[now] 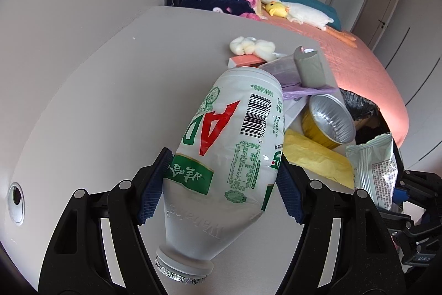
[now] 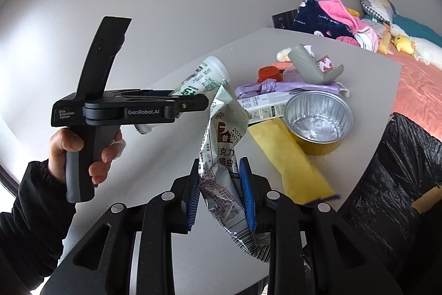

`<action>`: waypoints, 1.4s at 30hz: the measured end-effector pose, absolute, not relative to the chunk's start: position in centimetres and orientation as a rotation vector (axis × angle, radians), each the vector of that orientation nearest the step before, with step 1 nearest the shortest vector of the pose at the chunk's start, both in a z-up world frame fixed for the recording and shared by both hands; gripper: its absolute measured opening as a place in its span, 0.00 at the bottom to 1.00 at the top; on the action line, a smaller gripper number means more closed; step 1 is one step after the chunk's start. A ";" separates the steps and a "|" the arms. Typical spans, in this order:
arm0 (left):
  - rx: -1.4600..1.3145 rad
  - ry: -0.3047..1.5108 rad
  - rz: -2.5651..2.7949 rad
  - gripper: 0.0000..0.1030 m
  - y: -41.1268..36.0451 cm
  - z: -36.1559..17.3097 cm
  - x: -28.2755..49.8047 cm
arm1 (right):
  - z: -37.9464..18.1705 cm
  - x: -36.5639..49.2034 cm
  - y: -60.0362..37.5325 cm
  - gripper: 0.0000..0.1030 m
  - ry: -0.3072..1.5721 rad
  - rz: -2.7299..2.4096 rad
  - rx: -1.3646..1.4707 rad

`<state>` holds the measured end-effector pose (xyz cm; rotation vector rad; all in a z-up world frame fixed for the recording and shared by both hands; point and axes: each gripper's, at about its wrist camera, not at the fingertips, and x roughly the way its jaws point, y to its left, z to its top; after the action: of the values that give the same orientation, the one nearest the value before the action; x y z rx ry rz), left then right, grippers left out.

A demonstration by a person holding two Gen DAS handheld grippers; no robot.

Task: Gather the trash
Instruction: 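Carry the bottle and wrapper to the black bin and release both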

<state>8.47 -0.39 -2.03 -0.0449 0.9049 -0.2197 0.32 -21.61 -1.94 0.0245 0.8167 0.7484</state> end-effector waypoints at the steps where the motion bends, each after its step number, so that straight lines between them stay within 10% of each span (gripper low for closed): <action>1: -0.044 0.898 -0.231 0.68 -0.9 -1.7 8.4 | -1.7 0.4 -22.1 0.28 0.809 0.741 0.030; 39: 0.008 0.855 -0.720 0.70 -22.1 1.4 11.4 | 0.1 1.4 -43.8 0.28 0.678 0.285 0.300; 42: 0.008 0.838 -0.752 0.94 -23.4 1.5 11.7 | 0.0 1.6 -46.4 0.55 0.653 0.192 0.385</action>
<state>11.75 -23.38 1.47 0.0076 0.8385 -0.7522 1.61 -46.44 0.03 0.3847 0.6534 0.1921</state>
